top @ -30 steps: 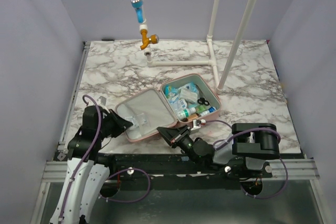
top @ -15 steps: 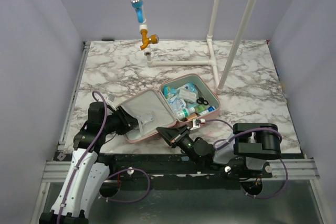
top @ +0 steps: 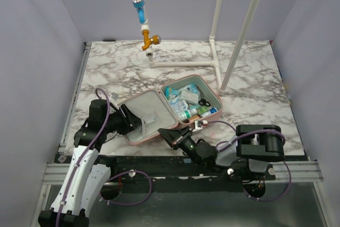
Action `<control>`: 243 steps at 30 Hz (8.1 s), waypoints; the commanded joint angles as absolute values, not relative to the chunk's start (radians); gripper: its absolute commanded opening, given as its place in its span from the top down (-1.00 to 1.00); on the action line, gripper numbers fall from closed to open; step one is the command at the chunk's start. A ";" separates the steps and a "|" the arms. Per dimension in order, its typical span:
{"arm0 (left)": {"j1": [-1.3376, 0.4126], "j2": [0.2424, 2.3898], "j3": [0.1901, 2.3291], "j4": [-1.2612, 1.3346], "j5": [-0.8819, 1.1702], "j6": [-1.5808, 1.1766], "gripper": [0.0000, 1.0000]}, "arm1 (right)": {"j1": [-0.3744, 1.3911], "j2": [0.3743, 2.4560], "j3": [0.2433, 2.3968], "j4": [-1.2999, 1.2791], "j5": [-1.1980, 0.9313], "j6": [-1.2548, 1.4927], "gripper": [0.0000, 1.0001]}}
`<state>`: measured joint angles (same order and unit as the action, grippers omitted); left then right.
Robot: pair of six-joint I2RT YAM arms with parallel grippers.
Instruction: Organize the medicine kit
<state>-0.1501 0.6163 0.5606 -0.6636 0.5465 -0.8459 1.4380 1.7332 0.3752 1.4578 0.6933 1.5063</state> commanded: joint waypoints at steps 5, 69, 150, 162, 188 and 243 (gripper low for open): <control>-0.149 0.628 0.706 -0.902 0.466 -0.681 0.03 | 1.442 1.692 0.395 1.784 0.670 1.462 0.99; -0.174 0.685 0.815 -0.960 0.394 -0.573 0.09 | 1.440 1.673 0.397 1.784 0.682 1.448 0.99; -0.173 0.520 1.099 -1.083 0.109 -0.694 0.84 | 1.439 1.226 0.563 0.406 0.370 1.036 -0.21; -0.173 0.735 1.170 -0.995 0.268 -0.574 0.94 | 1.188 1.005 0.749 -0.264 0.586 0.778 -0.28; -0.353 0.995 1.356 -0.985 0.260 -0.465 0.93 | 0.687 1.297 0.703 -0.134 0.388 0.704 0.63; -0.709 1.167 1.287 -0.939 0.142 -0.602 0.35 | 0.842 1.376 0.743 0.195 0.013 0.883 0.99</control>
